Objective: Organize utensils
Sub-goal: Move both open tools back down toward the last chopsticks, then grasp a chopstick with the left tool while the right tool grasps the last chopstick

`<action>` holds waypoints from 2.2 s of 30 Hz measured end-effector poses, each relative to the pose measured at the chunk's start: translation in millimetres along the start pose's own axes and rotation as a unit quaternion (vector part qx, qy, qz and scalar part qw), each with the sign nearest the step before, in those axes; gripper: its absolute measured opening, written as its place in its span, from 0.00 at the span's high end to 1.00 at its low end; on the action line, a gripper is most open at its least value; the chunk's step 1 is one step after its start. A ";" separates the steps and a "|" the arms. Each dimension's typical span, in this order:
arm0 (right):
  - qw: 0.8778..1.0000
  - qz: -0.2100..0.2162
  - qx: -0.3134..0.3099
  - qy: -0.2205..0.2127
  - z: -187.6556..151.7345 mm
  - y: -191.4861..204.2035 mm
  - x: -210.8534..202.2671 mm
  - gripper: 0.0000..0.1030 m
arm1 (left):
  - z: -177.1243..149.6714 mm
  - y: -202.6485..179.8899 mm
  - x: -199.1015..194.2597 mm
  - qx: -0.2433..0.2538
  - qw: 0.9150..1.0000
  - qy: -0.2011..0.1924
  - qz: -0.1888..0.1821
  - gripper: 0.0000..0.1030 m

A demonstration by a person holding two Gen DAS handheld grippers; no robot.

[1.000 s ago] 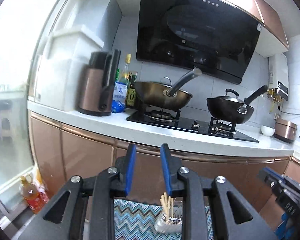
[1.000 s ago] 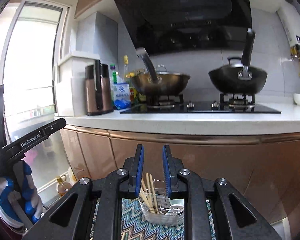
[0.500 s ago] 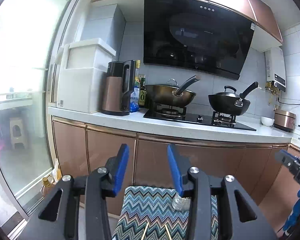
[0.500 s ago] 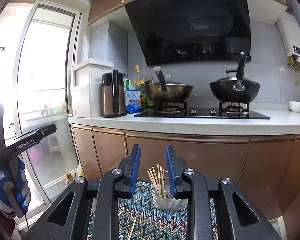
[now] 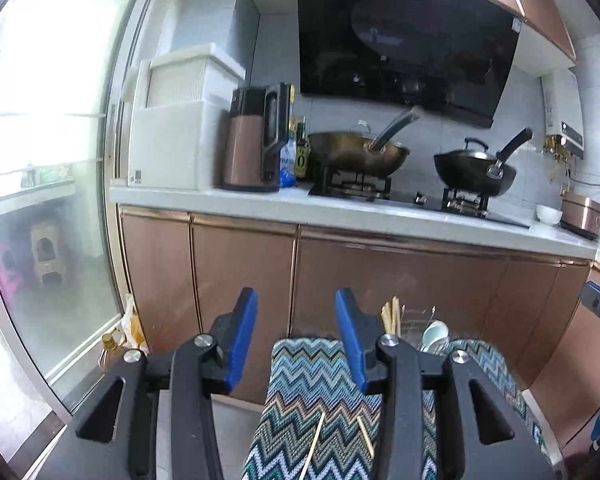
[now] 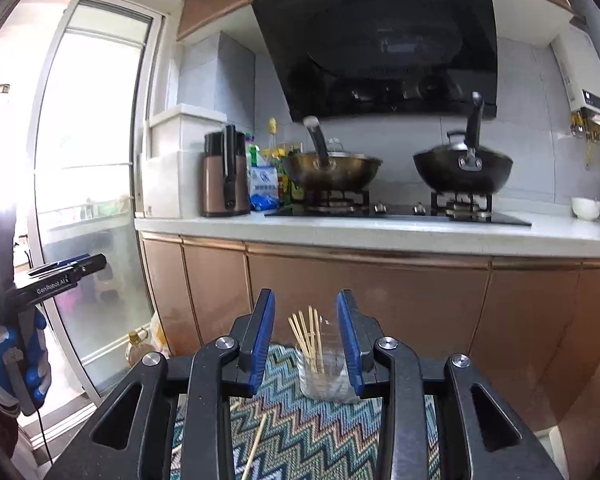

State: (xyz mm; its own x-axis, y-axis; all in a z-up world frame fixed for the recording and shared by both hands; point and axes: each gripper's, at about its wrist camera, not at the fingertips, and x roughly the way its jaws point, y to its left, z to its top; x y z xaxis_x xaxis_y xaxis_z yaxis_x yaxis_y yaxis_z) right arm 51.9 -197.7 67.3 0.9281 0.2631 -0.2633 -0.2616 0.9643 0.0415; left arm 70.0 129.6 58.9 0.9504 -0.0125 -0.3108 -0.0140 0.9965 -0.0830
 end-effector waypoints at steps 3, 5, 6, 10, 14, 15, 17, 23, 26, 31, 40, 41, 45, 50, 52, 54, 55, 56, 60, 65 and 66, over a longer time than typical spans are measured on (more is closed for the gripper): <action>1.000 0.002 0.007 0.029 -10.5 -3.9 15.4 0.69 | -11.2 2.5 19.7 0.003 0.999 0.033 -0.006 0.62; 0.999 0.006 0.008 0.051 -18.3 -4.1 29.0 0.69 | -20.6 1.5 35.6 0.010 0.998 0.064 -0.015 0.62; 0.998 0.008 0.008 0.063 -21.9 -3.5 36.0 0.69 | -26.0 0.6 46.1 0.012 0.996 0.086 -0.024 0.62; 0.993 0.023 0.013 0.113 -39.0 -0.2 66.6 0.69 | -50.3 -3.6 83.4 0.017 0.987 0.153 -0.051 0.62; 0.985 0.038 0.019 0.168 -61.3 2.6 99.2 0.69 | -78.9 -9.9 118.1 0.035 0.974 0.216 -0.065 0.62; 0.983 0.039 0.020 0.177 -66.4 2.9 105.1 0.69 | -86.8 -10.8 126.8 0.038 0.969 0.232 -0.070 0.62; 0.978 0.044 0.024 0.203 -79.3 3.7 120.6 0.69 | -101.3 -11.8 142.1 0.044 0.962 0.257 -0.076 0.62; 0.956 0.073 0.040 0.280 -115.7 7.5 165.8 0.69 | -137.5 -11.9 193.1 0.041 0.937 0.333 -0.095 0.63; 0.941 0.092 0.048 0.322 -137.8 12.3 191.7 0.69 | -151.7 -13.0 214.9 0.036 0.923 0.366 -0.109 0.63; 0.920 0.116 0.050 0.371 -159.6 21.5 225.7 0.77 | -172.9 -19.1 249.2 0.044 0.899 0.415 -0.131 0.72; 0.889 0.134 0.041 0.435 -189.6 34.4 275.0 0.81 | -202.0 -29.7 287.2 0.078 0.872 0.462 -0.141 0.86; 0.887 0.135 0.041 0.440 -192.0 35.6 280.1 0.81 | -203.5 -30.4 288.7 0.082 0.870 0.464 -0.142 0.87; 0.875 0.135 0.032 0.465 -201.8 43.8 300.5 0.81 | -210.9 -34.8 296.4 0.098 0.863 0.475 -0.144 0.89; 0.863 0.133 0.018 0.487 -211.3 55.2 319.0 0.81 | -220.0 -34.7 307.2 0.094 0.856 0.486 -0.146 0.91; 0.858 0.129 0.013 0.497 -215.6 58.9 326.9 0.81 | -220.9 -33.3 308.7 0.093 0.855 0.488 -0.149 0.91; 0.852 0.124 0.006 0.509 -220.2 62.0 334.9 0.81 | -221.9 -32.5 309.5 0.096 0.853 0.490 -0.152 0.91; 0.849 0.123 0.001 0.513 -222.3 64.8 337.2 0.84 | -221.4 -30.5 309.2 0.098 0.852 0.491 -0.153 0.91; 0.847 0.122 -0.006 0.517 -224.4 67.5 339.6 0.88 | -222.0 -30.5 309.8 0.100 0.851 0.491 -0.155 0.91; 0.838 0.116 -0.025 0.533 -236.1 77.1 349.4 0.92 | -222.2 -26.3 314.1 0.105 0.849 0.492 -0.160 0.92; 0.837 0.112 -0.032 0.535 -240.9 84.2 356.7 0.92 | -223.4 -30.4 312.5 0.116 0.849 0.492 -0.156 0.93; 0.837 0.112 -0.030 0.535 -241.0 83.8 357.6 0.92 | -223.6 -32.8 311.8 0.120 0.849 0.492 -0.154 0.93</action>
State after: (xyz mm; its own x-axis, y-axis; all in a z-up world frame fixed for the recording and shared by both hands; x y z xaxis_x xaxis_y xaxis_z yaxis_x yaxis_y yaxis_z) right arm 298.1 -30.1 -255.6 0.0944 0.2288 -0.9689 -0.4403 0.8825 0.1655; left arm 297.3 74.4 -247.0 0.1766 -0.2208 -0.9592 0.3627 0.9205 -0.1451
